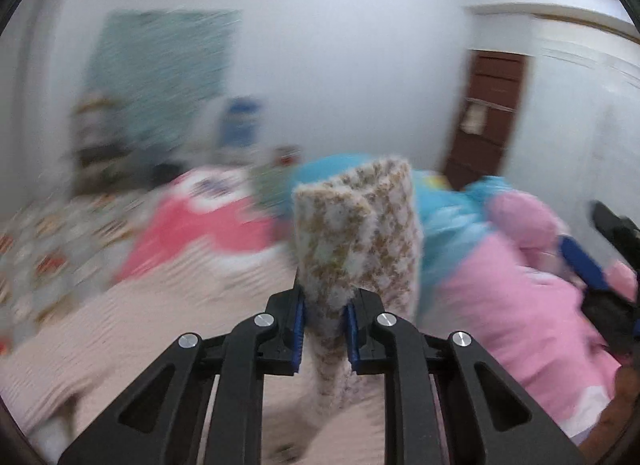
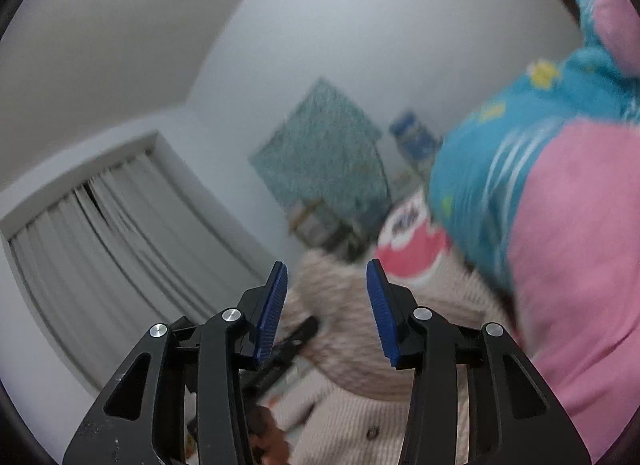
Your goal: Fold large clothes
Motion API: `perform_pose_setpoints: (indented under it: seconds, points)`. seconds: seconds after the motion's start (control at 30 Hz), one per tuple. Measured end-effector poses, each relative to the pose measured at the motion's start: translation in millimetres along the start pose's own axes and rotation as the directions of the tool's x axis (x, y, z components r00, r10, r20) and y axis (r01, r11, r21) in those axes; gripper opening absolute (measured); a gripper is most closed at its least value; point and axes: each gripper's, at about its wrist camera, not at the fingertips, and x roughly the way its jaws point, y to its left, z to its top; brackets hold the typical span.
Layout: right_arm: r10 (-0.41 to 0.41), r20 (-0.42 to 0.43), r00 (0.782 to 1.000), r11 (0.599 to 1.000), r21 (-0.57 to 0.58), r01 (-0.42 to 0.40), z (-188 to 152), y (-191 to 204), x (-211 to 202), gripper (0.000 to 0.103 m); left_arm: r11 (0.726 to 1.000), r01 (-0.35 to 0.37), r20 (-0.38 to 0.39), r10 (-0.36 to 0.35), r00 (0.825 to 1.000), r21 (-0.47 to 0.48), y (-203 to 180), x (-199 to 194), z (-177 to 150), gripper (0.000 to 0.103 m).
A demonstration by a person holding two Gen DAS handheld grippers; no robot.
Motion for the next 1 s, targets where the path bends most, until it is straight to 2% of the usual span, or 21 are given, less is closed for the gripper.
perform_pose_setpoints:
  seconds: [0.1,0.17,0.2,0.23,0.27,0.3,0.37,0.4,0.43,0.5,0.53,0.67,0.77,0.83,0.87,0.93,0.97,1.0]
  points:
    - [-0.060,-0.100,0.993,0.998,0.008,0.061,-30,-13,40,0.041,0.984,-0.137,-0.064,0.130,0.989,-0.115,81,-6,-39,0.016]
    - [-0.161,-0.164,0.973,0.987,-0.016,0.160,-56,-26,64,0.041,0.962,-0.205,-0.118,0.186,0.975,-0.180,117,-9,-69,0.016]
    - [-0.207,-0.220,0.953,0.978,-0.014,0.209,-68,-35,77,0.041,0.949,-0.225,-0.151,0.194,0.969,-0.222,132,-8,-82,0.017]
    - [-0.264,-0.307,0.914,0.962,-0.013,0.273,-83,-48,94,0.041,0.938,-0.240,-0.175,0.200,0.964,-0.250,142,-8,-93,0.017]
    - [-0.286,-0.339,0.896,0.954,-0.017,0.298,-94,-53,100,0.041,0.924,-0.260,-0.196,0.210,0.958,-0.279,152,-12,-108,0.018]
    - [-0.306,-0.344,0.888,0.949,-0.033,0.315,-102,-58,105,0.040,0.914,-0.271,-0.206,0.215,0.955,-0.300,158,-13,-121,0.020]
    - [-0.391,-0.225,0.893,0.920,-0.132,0.370,-116,-60,100,0.037,0.883,-0.335,-0.226,0.271,0.936,-0.330,170,-24,-149,0.025]
    - [-0.468,-0.163,0.868,0.877,-0.208,0.434,-121,-58,100,0.037,0.869,-0.350,-0.233,0.281,0.931,-0.350,178,-29,-157,0.031]
    - [-0.538,-0.129,0.833,0.825,-0.286,0.488,-129,-58,104,0.037,0.850,-0.355,-0.240,0.278,0.930,-0.389,186,-33,-168,0.034]
    - [-0.537,-0.157,0.829,0.821,-0.323,0.471,-139,-60,114,0.038,0.821,-0.345,-0.245,0.257,0.935,-0.455,197,-43,-183,0.042]
    - [-0.544,-0.176,0.820,0.817,-0.333,0.471,-144,-64,118,0.037,0.820,-0.317,-0.232,0.231,0.945,-0.476,205,-46,-188,0.043]
    - [-0.598,-0.190,0.779,0.783,-0.347,0.517,-151,-79,128,0.037,0.840,-0.300,-0.196,0.234,0.952,-0.452,216,-46,-179,0.044]
    - [-0.621,-0.209,0.756,0.772,-0.329,0.543,-153,-103,138,0.037,0.885,-0.229,-0.205,0.157,0.966,-0.405,221,-27,-160,0.044]
    - [-0.632,-0.226,0.741,0.767,-0.320,0.556,-159,-112,145,0.037,0.910,-0.225,-0.249,0.142,0.958,-0.348,220,-7,-150,0.044]
    - [-0.630,-0.234,0.741,0.770,-0.315,0.555,-161,-116,143,0.037,0.920,-0.226,-0.268,0.141,0.953,-0.319,219,2,-147,0.044]
    - [-0.622,-0.231,0.748,0.775,-0.319,0.546,-165,-118,137,0.037,0.926,-0.268,-0.279,0.192,0.941,-0.267,216,14,-141,0.044]
    - [-0.622,-0.228,0.749,0.774,-0.324,0.544,-165,-116,135,0.037,0.922,-0.285,-0.283,0.209,0.936,-0.262,215,16,-139,0.028]
    - [-0.622,-0.224,0.750,0.772,-0.332,0.541,-163,-115,136,0.037,0.920,-0.305,-0.283,0.232,0.931,-0.247,212,16,-135,0.008]
